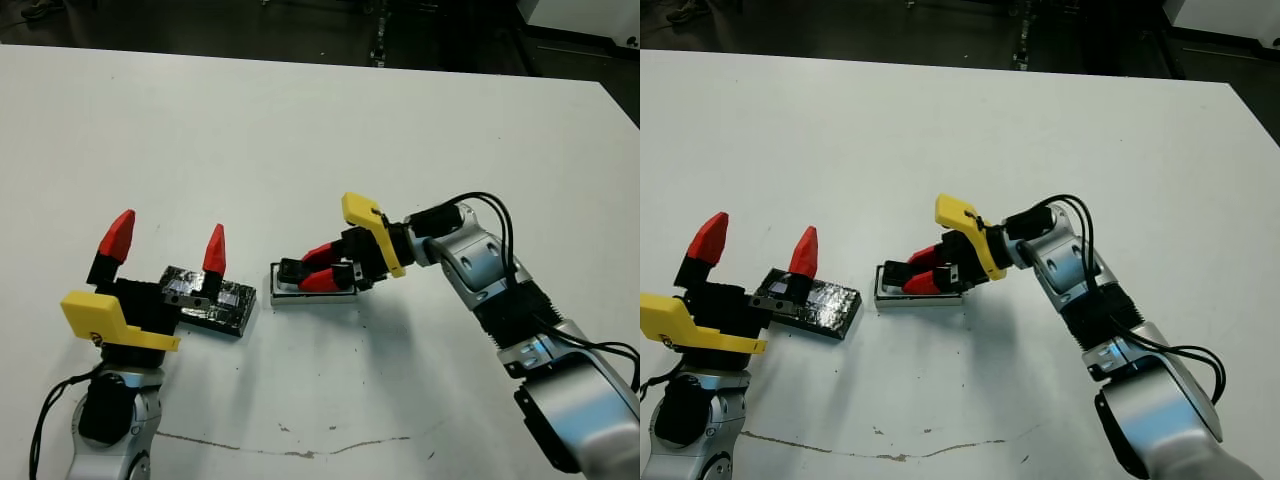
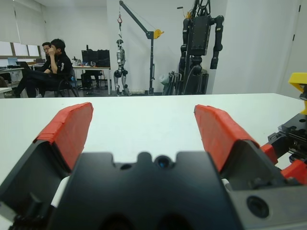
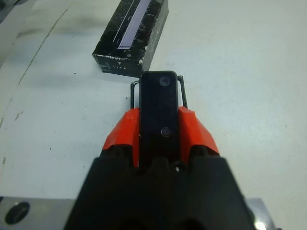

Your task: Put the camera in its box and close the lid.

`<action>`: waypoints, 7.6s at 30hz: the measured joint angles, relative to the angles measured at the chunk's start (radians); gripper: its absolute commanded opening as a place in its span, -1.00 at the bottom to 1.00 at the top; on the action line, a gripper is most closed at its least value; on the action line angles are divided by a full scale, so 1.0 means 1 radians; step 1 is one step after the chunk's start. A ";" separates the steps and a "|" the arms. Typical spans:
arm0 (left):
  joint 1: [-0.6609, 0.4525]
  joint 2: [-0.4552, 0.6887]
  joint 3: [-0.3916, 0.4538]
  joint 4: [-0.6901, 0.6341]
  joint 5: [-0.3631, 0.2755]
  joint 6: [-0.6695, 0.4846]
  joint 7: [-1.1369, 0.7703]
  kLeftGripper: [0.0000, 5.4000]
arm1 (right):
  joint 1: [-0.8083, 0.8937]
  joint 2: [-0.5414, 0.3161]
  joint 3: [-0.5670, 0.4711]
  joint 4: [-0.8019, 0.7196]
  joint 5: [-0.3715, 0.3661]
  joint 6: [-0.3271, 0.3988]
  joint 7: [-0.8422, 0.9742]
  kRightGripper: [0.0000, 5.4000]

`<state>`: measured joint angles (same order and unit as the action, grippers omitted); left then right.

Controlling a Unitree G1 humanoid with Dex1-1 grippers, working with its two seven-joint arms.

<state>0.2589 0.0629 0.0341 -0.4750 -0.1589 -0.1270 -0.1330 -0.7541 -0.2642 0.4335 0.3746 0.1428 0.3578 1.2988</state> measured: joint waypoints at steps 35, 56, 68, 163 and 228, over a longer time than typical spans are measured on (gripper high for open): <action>0.000 0.007 0.002 0.001 -0.002 0.006 -0.001 1.00 | 0.004 -0.091 0.031 -0.048 -0.023 -0.013 0.066 0.28; -0.002 0.007 -0.004 0.006 -0.004 0.005 -0.002 1.00 | 0.022 -0.111 -0.020 -0.092 -0.016 -0.021 0.058 1.00; -0.013 0.007 -0.011 0.007 0.005 0.005 -0.001 1.00 | 0.055 -0.193 -0.108 -0.244 0.062 0.061 0.057 1.00; -0.949 0.824 -0.462 0.628 -0.119 0.364 -1.465 1.00 | 1.050 0.080 -0.608 -0.877 0.332 -0.248 -0.911 -1.00; -0.921 0.699 -0.453 0.773 0.100 0.285 -1.454 1.00 | 1.070 0.078 -0.611 -0.851 0.352 -0.289 -0.884 -1.00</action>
<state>-0.6622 0.7621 -0.4185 0.2977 -0.0593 0.1583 -1.5868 0.3154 -0.1863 -0.1773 -0.4765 0.4947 0.0685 0.4147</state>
